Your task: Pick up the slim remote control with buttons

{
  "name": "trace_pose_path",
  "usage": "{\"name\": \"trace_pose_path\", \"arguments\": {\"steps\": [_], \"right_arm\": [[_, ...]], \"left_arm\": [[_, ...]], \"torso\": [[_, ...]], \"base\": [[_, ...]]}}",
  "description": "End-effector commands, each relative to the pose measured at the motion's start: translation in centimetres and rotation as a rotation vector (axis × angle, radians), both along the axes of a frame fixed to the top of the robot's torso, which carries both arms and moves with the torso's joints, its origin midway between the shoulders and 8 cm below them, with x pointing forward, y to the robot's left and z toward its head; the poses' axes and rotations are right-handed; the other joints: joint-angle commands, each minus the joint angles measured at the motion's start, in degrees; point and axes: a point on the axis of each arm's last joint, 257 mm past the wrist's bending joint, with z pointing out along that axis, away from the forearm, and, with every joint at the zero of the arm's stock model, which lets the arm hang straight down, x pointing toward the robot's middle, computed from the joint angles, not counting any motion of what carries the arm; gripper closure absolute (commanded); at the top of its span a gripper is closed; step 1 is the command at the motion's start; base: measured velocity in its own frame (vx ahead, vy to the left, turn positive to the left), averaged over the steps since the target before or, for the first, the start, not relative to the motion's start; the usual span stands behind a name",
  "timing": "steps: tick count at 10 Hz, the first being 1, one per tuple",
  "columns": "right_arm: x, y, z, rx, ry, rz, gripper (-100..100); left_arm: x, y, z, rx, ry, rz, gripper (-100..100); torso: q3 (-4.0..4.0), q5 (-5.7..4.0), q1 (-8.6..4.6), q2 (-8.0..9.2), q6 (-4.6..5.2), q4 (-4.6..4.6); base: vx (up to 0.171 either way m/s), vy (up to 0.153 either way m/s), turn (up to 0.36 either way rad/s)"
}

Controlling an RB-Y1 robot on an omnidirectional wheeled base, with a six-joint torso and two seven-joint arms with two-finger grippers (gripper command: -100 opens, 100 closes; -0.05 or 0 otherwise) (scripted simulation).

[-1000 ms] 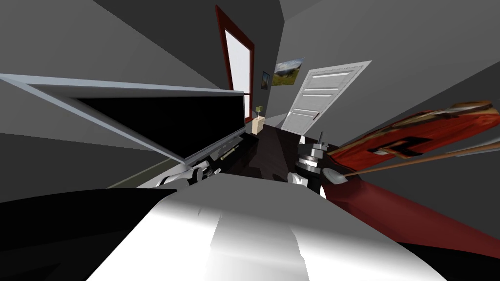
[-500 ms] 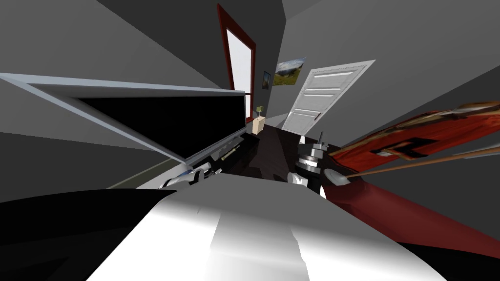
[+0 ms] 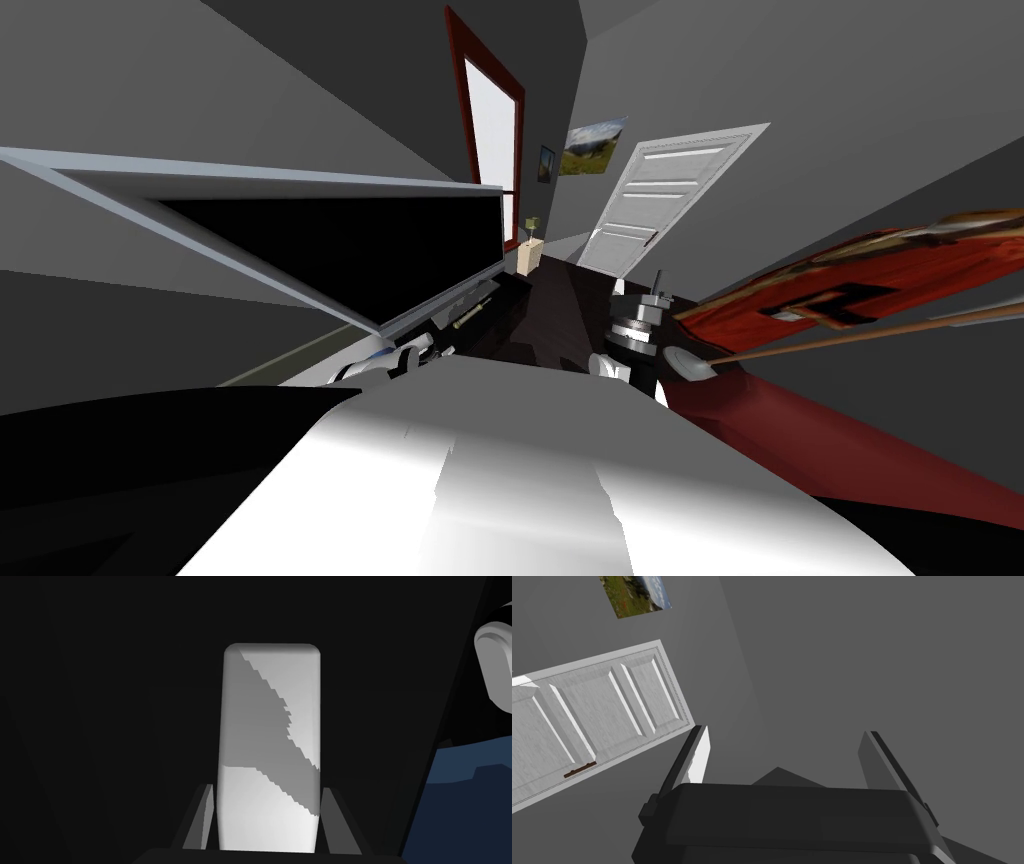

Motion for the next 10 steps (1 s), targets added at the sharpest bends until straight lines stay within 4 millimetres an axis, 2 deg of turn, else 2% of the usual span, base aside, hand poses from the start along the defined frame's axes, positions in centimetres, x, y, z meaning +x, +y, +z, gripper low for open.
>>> {"name": "trace_pose_path", "arguments": {"steps": [1, 3, 4, 5, 6, 9, 10], "right_arm": [[0.0, 0.0, 0.0, 0.0, 0.0, 0.0, 0], [0.0, 0.0, 0.0, 0.0, 0.0, 0.0, 0], [0.0, 0.0, 0.0, 0.0, 0.0, 0.0, 0], [0.0, 0.0, 0.0, 0.0, 0.0, 0.0, 0], [0.0, 0.0, 0.0, 0.0, 0.0, 0.0, 0], [0.0, 0.0, 0.0, 0.0, 0.0, 0.0, 0], [0.0, 0.0, 0.0, 0.0, 0.0, 0.0, 0]], "left_arm": [[0.0, 0.0, 0.0, 0.0, 0.0, 0.0, 100], [0.0, 0.0, 0.0, 0.0, 0.0, 0.0, 100], [0.0, 0.0, 0.0, 0.0, 0.0, 0.0, 0], [0.1, 0.9, 0.8, -0.003, 0.008, 0.007, 100], [0.3, 1.7, 1.5, -0.004, 0.011, 0.011, 100], [0.3, 1.7, 1.5, -0.004, 0.011, 0.011, 100], [0.2, 1.6, 1.5, -0.005, 0.012, 0.011, 0]], "torso": [[0.0, 0.0, 0.0, 0.0, 0.0, 0.0], [0.0, 0.0, 0.0, 0.0, 0.0, 0.0], [0.0, 0.0, 0.0, 0.0, 0.0, 0.0], [0.0, 0.0, -0.01, 0.0, 0.0, 0.0], [0.0, -0.04, -0.01, -0.01, 0.0, 0.02], [0.01, -0.01, -0.08, 0.02, -0.02, 0.0], [0.01, -0.02, -0.05, 0.02, -0.01, 0.01]], "base": [[0.0, 0.0, 0.0], [0.0, 0.0, 0.0], [0.0, 0.0, 0.0], [0.002, -0.005, -0.021], [-0.013, -0.026, -0.042], [-0.008, -0.017, -0.001], [0.0, 0.0, 0.0]]}}
